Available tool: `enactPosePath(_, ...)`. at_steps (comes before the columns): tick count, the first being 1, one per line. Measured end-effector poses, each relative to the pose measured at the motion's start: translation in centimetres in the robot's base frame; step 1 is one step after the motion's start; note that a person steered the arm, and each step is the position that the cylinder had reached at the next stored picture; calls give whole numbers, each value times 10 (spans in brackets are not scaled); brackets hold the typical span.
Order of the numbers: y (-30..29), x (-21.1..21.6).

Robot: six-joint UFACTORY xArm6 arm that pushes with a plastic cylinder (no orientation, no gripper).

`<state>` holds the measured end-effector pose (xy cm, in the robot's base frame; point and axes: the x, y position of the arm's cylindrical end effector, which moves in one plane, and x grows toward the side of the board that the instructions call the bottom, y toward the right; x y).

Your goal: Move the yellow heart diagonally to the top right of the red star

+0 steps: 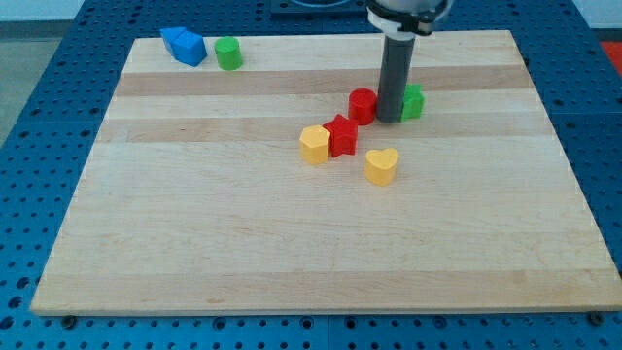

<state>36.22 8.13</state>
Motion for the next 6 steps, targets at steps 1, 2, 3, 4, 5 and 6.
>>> enactPosePath(1,-16,-30)
enactPosePath(2,-36,-23)
enactPosePath(3,-7,31)
enactPosePath(4,-41,82)
enactPosePath(5,-103,69)
enactPosePath(6,-103,34)
